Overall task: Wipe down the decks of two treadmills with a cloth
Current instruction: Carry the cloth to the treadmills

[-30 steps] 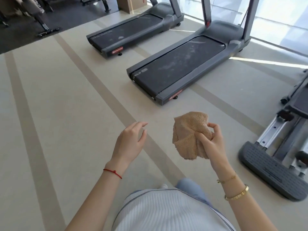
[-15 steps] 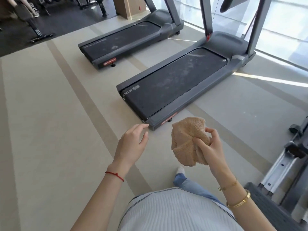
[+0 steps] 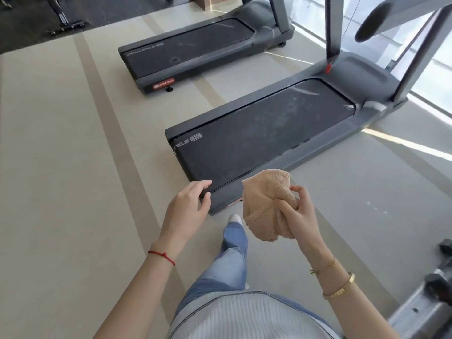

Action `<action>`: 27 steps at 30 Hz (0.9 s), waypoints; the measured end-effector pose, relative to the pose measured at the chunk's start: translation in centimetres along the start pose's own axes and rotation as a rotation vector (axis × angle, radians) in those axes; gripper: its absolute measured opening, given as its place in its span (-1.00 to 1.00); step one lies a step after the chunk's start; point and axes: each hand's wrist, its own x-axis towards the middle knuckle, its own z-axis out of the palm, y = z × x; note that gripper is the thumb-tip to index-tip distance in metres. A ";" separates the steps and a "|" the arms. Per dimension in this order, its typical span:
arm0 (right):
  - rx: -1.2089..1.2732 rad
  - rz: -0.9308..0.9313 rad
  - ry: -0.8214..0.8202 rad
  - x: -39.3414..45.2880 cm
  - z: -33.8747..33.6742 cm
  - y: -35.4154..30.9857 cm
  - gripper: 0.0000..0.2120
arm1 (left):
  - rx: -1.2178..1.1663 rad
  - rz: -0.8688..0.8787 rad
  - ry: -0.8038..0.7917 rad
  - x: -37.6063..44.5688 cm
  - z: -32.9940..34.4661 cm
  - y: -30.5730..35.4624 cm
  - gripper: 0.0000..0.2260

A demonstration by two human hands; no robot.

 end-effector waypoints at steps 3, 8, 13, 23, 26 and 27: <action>-0.005 0.017 -0.021 6.2 0.2 -0.3 -0.75 | 0.009 -0.013 -0.006 5.4 2.0 -0.1 -0.74; -0.029 0.050 -0.092 18.0 1.4 -1.2 -0.73 | 0.027 -0.056 0.031 15.0 4.8 -1.0 -0.74; -0.058 0.079 -0.155 28.3 2.8 -2.7 -0.71 | 0.041 -0.131 0.060 23.9 6.4 -1.6 -0.74; -0.221 0.078 -0.347 46.1 5.9 -3.5 -0.74 | 0.091 -0.279 0.098 38.9 10.6 -3.1 -0.72; -0.259 0.065 -0.411 51.5 7.1 -3.0 -0.74 | 0.074 -0.335 0.139 42.5 13.1 -3.9 -0.72; -0.272 0.055 -0.439 53.5 7.6 -2.6 -0.74 | 0.073 -0.350 0.152 43.8 14.1 -4.4 -0.72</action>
